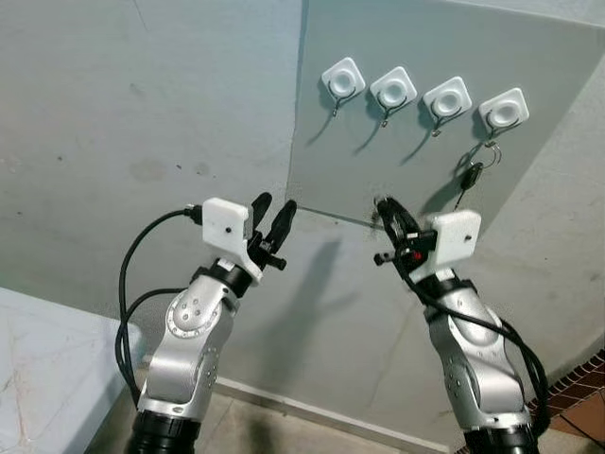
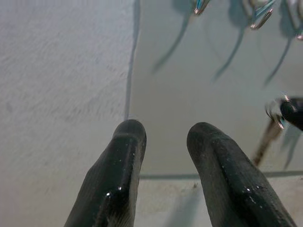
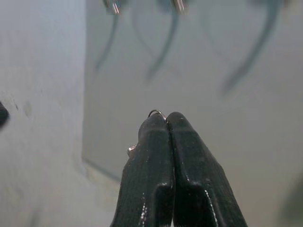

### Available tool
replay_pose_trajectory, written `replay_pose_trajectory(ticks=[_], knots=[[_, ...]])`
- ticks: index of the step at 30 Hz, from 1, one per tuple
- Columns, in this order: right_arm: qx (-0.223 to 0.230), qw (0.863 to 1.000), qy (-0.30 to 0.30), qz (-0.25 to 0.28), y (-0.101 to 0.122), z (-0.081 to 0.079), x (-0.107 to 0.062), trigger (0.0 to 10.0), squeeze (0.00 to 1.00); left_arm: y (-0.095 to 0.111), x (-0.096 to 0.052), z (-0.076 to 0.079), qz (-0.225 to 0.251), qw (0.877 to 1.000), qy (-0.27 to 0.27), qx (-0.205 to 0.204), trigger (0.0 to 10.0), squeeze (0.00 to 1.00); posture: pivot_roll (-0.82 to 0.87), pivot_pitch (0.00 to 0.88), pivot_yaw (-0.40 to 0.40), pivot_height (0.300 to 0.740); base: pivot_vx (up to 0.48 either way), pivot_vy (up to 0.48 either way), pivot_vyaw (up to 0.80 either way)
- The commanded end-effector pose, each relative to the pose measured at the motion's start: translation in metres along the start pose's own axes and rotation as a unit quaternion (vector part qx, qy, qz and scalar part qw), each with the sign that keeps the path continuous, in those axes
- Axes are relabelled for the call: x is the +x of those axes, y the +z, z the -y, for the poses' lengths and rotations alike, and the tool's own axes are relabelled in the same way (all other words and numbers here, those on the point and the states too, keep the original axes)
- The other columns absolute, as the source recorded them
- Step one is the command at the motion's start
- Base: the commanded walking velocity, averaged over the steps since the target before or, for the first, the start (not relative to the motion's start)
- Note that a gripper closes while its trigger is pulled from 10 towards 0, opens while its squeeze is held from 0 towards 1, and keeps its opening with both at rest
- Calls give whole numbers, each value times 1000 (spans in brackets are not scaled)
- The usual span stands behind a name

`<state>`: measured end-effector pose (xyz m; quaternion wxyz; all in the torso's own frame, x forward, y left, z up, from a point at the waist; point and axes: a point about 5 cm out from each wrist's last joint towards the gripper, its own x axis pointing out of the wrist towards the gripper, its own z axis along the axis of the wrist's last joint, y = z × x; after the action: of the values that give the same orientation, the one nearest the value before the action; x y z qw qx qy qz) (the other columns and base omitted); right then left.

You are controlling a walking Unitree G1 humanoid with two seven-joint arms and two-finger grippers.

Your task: Hang keys on a hook

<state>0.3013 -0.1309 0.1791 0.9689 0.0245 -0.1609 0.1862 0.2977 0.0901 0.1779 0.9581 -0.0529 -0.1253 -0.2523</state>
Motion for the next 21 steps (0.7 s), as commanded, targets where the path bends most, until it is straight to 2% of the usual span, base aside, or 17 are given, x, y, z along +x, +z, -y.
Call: replay_pose_trajectory(ticks=[1,5,13,15,21], knots=[[-3,999,7,36,17,2,7,10000,0,9,7,6,15,1000,-20,11,10000,0,118,0,-65,740,0,0,0],[-12,999,16,49,24,3,15,10000,0,14,11,5,21,999,-22,12,10000,0,118,0,-64,740,0,0,0],[-13,998,20,52,26,2,17,10000,0,15,12,5,22,999,-23,13,10000,0,119,0,-65,740,0,0,0],[-7,997,18,81,40,6,24,10000,0,21,15,10,33,999,-33,14,10000,0,128,0,-72,740,0,0,0],[4,996,38,82,41,2,26,10000,0,23,16,15,36,998,-47,15,10000,0,121,0,-67,740,0,0,0]])
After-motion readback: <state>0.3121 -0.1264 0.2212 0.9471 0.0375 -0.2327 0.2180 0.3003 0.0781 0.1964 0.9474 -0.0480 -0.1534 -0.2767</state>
